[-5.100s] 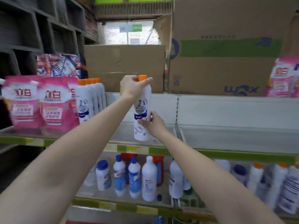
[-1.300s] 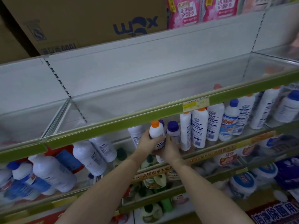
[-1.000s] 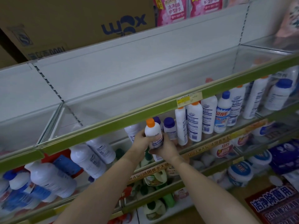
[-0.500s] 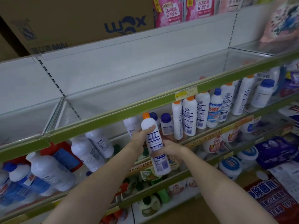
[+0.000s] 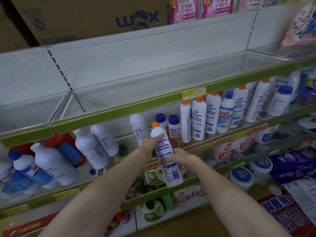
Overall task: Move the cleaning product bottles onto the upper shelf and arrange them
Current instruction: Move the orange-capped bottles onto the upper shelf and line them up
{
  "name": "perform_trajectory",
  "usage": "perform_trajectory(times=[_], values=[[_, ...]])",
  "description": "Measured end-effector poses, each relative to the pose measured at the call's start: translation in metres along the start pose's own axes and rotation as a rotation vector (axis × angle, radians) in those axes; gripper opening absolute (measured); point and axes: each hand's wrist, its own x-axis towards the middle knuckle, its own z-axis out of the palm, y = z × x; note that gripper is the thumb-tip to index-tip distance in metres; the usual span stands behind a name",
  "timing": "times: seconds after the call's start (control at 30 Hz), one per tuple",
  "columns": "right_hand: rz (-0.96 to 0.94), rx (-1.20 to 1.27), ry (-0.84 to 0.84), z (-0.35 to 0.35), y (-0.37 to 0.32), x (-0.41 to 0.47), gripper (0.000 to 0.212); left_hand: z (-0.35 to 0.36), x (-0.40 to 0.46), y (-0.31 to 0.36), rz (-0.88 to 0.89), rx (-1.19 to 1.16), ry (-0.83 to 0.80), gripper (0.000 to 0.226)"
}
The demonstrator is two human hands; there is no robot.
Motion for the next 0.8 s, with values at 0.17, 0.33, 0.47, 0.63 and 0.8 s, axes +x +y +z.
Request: perform_trajectory(times=[0.17,0.33,0.47,0.63,0.8], values=[[-0.058,-0.134,0.099,-0.008,0.001,-0.008,0.048,0.014,-0.007,0.002,-0.117,-0.074,-0.018,0.056],[-0.133,-0.785,0.449,0.0,0.003,-0.001,0.05,0.025,-0.005,0.006,-0.186,0.018,0.034,0.072],[-0.204,-0.9,0.441,0.002,-0.011,0.001,0.058,0.031,0.002,0.008,-0.144,0.007,0.137,0.055],[-0.185,-0.599,0.22,-0.01,-0.02,-0.008,0.084,0.02,-0.005,0.016,0.008,-0.008,0.183,0.057],[-0.128,-0.347,-0.003,-0.029,-0.015,-0.003,0.076,0.006,-0.011,0.02,0.083,-0.06,0.09,0.061]])
